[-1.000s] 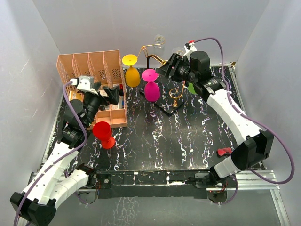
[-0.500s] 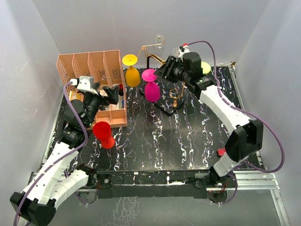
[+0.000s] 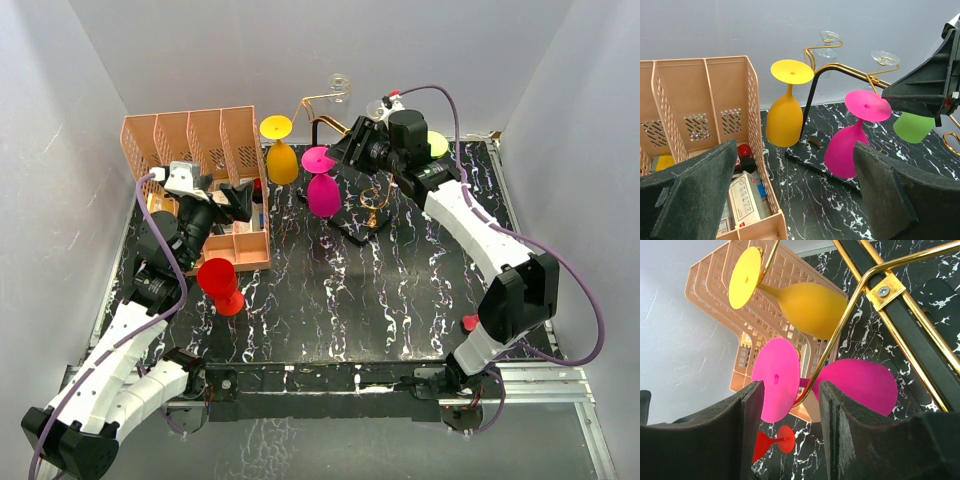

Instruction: Take the wine glass off the wine glass rack

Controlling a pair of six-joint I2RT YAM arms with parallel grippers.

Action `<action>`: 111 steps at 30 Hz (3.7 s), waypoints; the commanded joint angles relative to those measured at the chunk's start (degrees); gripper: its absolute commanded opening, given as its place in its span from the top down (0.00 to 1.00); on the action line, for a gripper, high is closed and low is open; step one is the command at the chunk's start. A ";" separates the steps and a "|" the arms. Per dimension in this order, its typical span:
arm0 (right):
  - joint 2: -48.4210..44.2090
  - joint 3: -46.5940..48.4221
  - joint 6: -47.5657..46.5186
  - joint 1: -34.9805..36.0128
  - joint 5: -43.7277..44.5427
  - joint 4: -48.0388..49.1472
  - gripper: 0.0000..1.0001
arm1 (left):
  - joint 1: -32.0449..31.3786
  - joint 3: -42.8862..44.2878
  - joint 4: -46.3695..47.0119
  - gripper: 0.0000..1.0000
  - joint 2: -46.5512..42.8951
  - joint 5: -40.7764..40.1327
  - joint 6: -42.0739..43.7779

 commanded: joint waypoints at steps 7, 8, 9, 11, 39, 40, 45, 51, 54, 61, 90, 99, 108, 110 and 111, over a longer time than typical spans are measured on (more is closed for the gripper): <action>-1.24 5.44 -2.61 -0.09 1.98 2.13 0.53 | -0.21 -0.10 2.03 0.03 0.15 0.88 0.52; -1.17 5.58 -2.62 -0.05 2.11 2.13 0.54 | -0.25 -0.10 2.04 0.03 0.14 0.89 0.52; -1.03 5.71 -2.63 -0.06 2.08 2.15 0.56 | -0.24 -0.07 2.04 0.03 0.15 0.94 0.52; -0.33 6.48 -2.63 -0.08 1.32 2.09 0.58 | -0.23 -0.03 2.04 0.03 0.15 0.91 0.52; 2.87 5.99 0.63 -0.11 -4.93 2.22 0.59 | -0.58 0.16 1.86 0.03 0.24 1.17 0.34; 2.76 5.80 0.69 -0.05 -4.75 2.29 0.59 | -0.59 0.12 1.86 0.03 0.28 1.17 0.34; 2.65 5.46 1.21 -0.10 -4.42 2.30 0.62 | -0.60 0.18 1.85 0.03 0.40 1.29 0.34; 3.71 5.95 2.62 -0.10 -5.21 1.98 0.62 | -0.56 0.21 1.77 0.03 0.36 1.34 0.34; 4.56 6.60 2.79 -0.04 -5.77 1.43 0.62 | -0.60 0.23 1.77 0.03 0.38 1.35 0.34; 6.13 8.13 4.02 0.04 -7.30 0.80 0.64 | -0.62 0.41 1.51 0.03 0.55 1.42 0.36; 3.54 6.20 27.03 -0.28 -1.70 -1.65 0.92 | -0.61 0.46 1.36 0.03 1.11 1.78 0.26; 1.01 4.62 31.36 -0.55 -1.67 -1.80 0.92 | -0.86 0.48 1.42 0.03 1.36 1.89 0.25; -1.75 4.79 30.74 -1.30 1.44 -5.37 0.92 | -0.93 0.62 1.28 0.03 1.62 1.82 0.25; -2.23 4.49 30.37 -1.53 2.31 -5.54 0.92 | -0.88 0.85 1.04 0.03 1.81 2.18 0.17; -2.33 4.30 30.49 -1.79 2.54 -5.48 0.92 | -0.89 0.91 0.99 0.03 1.68 2.43 0.17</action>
